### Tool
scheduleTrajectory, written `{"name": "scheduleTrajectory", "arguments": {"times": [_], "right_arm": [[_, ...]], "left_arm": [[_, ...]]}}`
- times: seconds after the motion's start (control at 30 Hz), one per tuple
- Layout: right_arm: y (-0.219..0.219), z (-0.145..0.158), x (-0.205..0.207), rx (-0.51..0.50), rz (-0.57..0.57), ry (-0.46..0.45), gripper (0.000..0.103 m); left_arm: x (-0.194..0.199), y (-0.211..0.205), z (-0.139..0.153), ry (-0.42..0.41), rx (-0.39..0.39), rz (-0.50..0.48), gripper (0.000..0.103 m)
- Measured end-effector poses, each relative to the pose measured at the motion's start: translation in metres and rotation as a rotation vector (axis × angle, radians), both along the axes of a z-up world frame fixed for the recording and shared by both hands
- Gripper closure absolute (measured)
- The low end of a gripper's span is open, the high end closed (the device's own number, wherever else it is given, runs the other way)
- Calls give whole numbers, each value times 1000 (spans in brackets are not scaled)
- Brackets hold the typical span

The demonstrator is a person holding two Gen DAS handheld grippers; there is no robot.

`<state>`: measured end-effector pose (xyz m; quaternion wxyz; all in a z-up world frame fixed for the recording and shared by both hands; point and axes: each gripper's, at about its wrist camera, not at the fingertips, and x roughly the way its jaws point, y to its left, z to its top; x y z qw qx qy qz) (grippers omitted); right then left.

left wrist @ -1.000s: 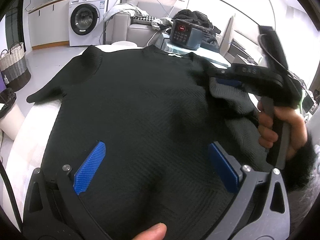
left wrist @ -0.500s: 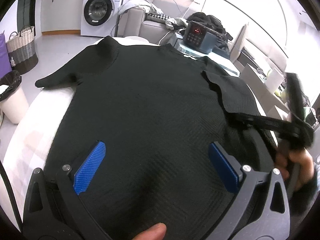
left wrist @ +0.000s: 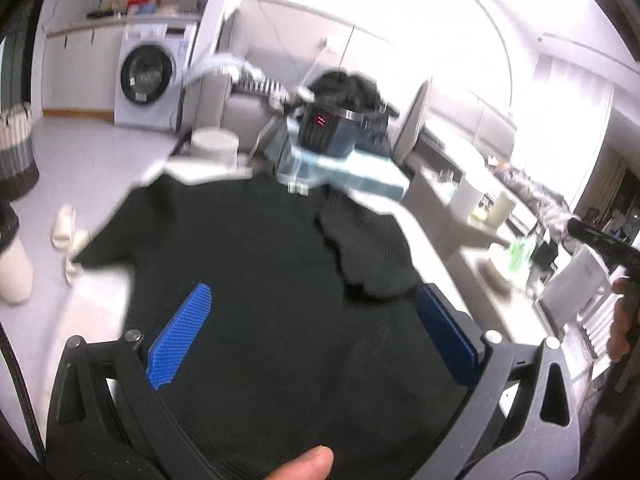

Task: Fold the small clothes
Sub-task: 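Fold the sleeve across the sweater body with the right gripper and release, then grasp the other sleeve with the left gripper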

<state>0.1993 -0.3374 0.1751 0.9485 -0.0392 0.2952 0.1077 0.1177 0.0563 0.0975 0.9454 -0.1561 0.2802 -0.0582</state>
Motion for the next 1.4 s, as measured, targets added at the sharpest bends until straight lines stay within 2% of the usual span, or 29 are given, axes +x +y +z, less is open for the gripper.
{"name": "scheduleTrajectory", "arguments": {"times": [0.1, 0.2, 0.27, 0.37, 0.5, 0.67, 0.77, 0.83, 0.97, 1.03, 1.13, 1.2, 1.23, 1.27, 1.33, 1.37, 1.4], "right_arm": [[4, 54, -25, 17, -11, -92, 17], [12, 97, -40, 47, -1, -131, 15], [18, 110, -45, 58, 8, -134, 11], [31, 108, -44, 90, 38, -115, 7], [56, 58, -20, 183, 67, -64, 3], [83, -9, 7, 260, 88, -19, 3], [94, -37, 27, 248, 78, 6, 3], [99, -52, 39, 232, 70, 25, 3], [95, -79, 66, 241, 38, 58, 3], [92, -91, 79, 243, 21, 76, 3], [89, -106, 90, 243, 8, 103, 3], [85, -112, 94, 240, 5, 108, 3], [84, -115, 97, 234, 1, 112, 3], [82, -118, 99, 230, -6, 117, 3], [79, -124, 103, 231, -15, 129, 3], [78, -126, 104, 231, -17, 133, 3], [76, -128, 106, 229, -22, 135, 3]], "left_arm": [[-10, 13, 41, -51, 7, 22, 1], [-15, 31, 74, -75, 46, 56, 1], [-16, 47, 88, -59, 67, 72, 1], [-14, 78, 90, -22, 78, 109, 1], [0, 123, 58, 60, 78, 184, 1], [27, 197, -21, 213, -79, 293, 1], [45, 232, -70, 305, -172, 377, 14], [55, 247, -101, 351, -226, 394, 26], [72, 270, -158, 424, -331, 443, 33], [83, 284, -181, 446, -347, 493, 33], [94, 298, -203, 465, -328, 578, 33], [100, 302, -214, 460, -337, 576, 36], [102, 304, -217, 461, -333, 580, 46], [104, 304, -220, 459, -330, 581, 51], [117, 301, -224, 454, -315, 563, 84], [121, 298, -222, 451, -291, 570, 87], [123, 297, -220, 423, -274, 582, 96]]}}
